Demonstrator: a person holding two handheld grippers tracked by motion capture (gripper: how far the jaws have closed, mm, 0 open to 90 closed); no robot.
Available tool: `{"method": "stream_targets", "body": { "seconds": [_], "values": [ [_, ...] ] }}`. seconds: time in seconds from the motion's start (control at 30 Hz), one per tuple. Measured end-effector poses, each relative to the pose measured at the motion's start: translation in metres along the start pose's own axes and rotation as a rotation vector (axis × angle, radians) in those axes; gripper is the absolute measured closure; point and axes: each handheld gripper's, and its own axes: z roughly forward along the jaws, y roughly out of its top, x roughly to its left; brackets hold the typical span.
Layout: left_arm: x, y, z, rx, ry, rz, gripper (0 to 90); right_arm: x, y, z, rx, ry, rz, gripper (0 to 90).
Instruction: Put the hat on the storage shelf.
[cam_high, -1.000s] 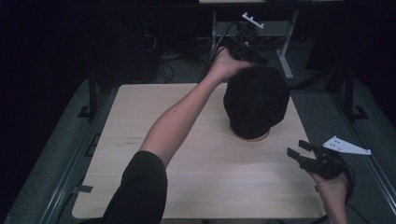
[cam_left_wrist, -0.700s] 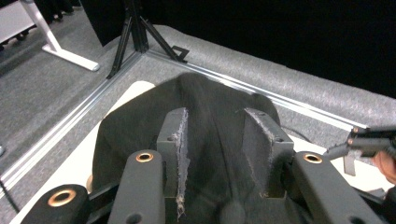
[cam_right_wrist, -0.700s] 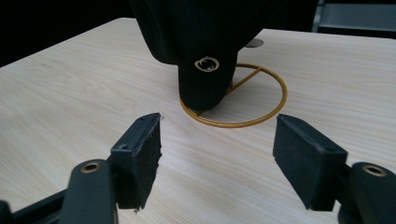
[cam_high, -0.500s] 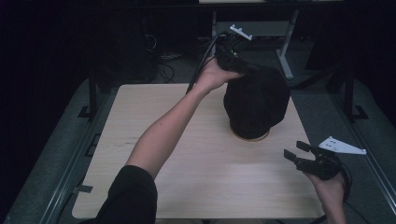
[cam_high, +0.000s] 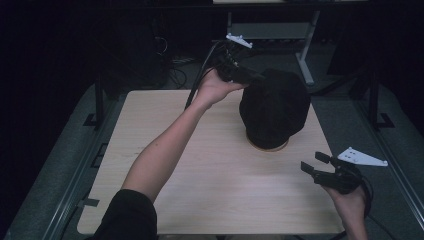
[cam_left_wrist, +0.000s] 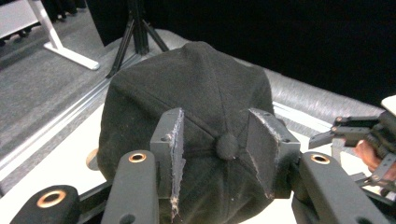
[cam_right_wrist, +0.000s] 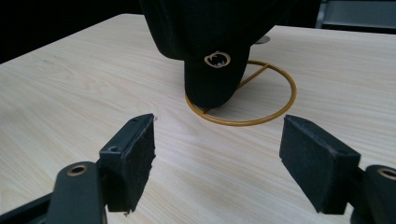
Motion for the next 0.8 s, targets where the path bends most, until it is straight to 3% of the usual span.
{"method": "stream_targets", "body": {
  "seconds": [0.67,0.8],
  "values": [
    [0.008,-0.03,-0.03,0.011,0.028,-0.017,51.7,0.002,-0.004,0.003,0.024,0.006,-0.013,25.5],
    [0.007,-0.036,-0.039,-0.007,0.028,-0.016,50.9,0.004,-0.005,0.005,0.033,0.01,-0.022,25.4]
  ]
}}
